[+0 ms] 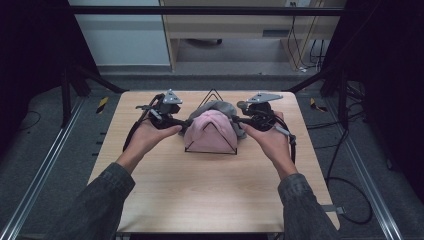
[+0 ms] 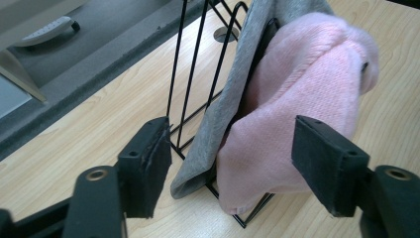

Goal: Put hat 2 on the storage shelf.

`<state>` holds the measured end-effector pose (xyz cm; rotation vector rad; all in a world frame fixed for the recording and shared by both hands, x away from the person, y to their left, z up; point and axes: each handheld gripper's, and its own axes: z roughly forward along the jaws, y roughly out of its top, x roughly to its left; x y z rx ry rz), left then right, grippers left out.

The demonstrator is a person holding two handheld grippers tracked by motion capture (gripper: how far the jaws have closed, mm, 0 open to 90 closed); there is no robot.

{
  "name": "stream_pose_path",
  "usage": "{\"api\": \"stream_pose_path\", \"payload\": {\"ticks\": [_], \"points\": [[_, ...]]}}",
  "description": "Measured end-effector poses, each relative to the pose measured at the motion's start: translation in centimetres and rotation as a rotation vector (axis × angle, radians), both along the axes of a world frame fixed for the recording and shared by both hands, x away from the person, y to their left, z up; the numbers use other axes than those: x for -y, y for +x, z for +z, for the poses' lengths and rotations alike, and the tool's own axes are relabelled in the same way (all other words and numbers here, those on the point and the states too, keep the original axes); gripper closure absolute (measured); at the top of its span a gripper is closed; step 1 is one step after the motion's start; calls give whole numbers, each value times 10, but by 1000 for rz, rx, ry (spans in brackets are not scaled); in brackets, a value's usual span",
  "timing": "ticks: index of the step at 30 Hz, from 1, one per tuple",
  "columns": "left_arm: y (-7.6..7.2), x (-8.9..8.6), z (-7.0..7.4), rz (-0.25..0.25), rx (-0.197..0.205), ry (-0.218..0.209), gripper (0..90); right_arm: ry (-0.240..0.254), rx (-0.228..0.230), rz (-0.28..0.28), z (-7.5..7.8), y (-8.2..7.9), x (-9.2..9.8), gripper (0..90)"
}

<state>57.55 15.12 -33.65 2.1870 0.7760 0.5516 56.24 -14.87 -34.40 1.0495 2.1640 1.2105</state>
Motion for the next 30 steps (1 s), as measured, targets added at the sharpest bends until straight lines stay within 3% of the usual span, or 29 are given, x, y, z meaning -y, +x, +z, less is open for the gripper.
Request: {"api": "stream_pose_path", "payload": {"ticks": [5,10,17,26,30], "points": [[-6,2,3,-12,-12,-1,225,-10,7,5,5,-7,1,412],[-16,3,5,-39,-30,-6,175,-12,2,15,7,-12,0,391],[-33,1,4,-64,-28,-3,101,-4,-5,31,8,-23,-2,259],[-59,-8,-7,-113,-43,-15,57,-27,0,35,0,-47,3,131],[-73,-12,-20,-126,-62,-19,50,-41,-3,39,-11,-57,9,96]]}}
